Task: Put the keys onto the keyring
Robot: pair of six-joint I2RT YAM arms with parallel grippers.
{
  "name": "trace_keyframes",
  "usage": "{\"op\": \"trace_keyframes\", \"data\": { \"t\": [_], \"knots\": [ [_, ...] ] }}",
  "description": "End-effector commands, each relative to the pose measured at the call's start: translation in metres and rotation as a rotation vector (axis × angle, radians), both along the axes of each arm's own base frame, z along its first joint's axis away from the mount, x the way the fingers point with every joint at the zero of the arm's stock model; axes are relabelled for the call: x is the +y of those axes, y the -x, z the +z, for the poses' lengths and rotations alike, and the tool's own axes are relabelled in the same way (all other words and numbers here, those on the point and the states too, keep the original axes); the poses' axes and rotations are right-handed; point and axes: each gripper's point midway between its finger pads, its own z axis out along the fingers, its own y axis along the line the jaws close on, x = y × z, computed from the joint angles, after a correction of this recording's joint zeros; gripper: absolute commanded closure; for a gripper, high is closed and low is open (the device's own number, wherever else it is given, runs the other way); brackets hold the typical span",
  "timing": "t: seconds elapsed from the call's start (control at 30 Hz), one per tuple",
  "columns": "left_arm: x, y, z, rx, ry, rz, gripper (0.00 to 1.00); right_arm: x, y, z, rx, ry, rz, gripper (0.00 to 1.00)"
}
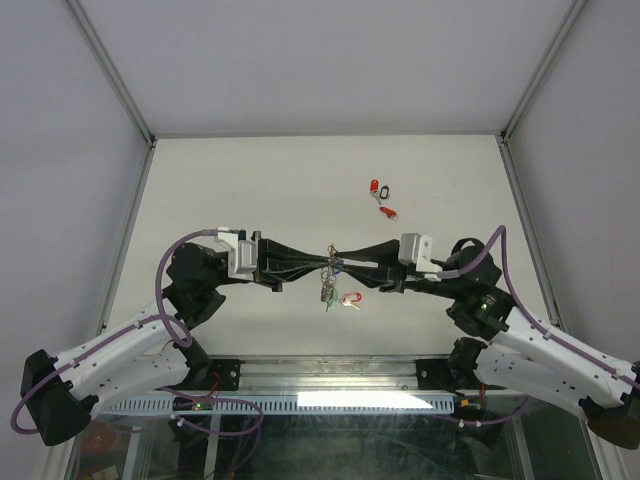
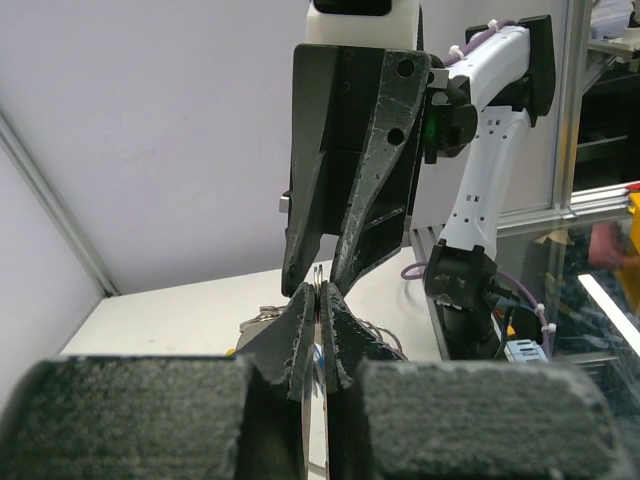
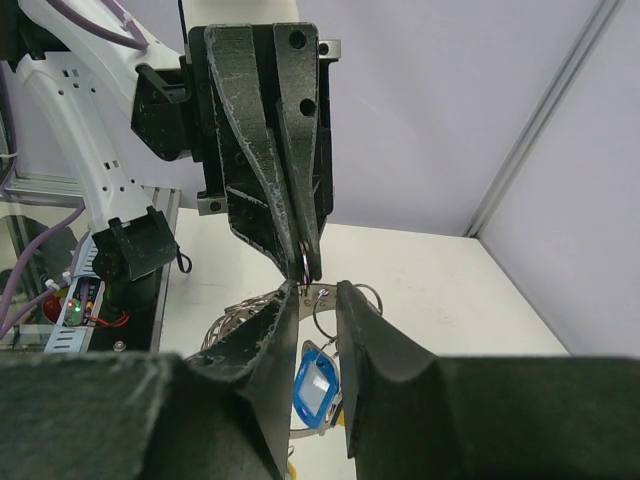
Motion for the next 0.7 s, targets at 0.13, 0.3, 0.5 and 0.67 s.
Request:
{"op": "trace_keyframes", "data": {
  "t": [0.13,0.3,0.5,0.67],
  "knots": [
    [0.0033,0.016,0.0214,-0.071,0.057,-0.056,1.0,0.0045,0.0101,0.0175,-0.023,-0.054,0.062,0.77],
    [0.0031,0.017,0.0219,-0.074,0.055,-0.063,1.0,0.0074,0.011,0.0147,-0.011,-0.046,0.076,0.82],
    [0.0001,0.0186,0.0168,-0.068,0.035,-0.085,1.0,0.0074,0.0125,0.0184,-0.013,-0.052,0.084,0.87],
    [-0.0019,0.0206,0.0136,-0.067,0.017,-0.106,1.0,0.0074,0.0128,0.02,-0.006,-0.05,0.085,1.0]
  ]
}}
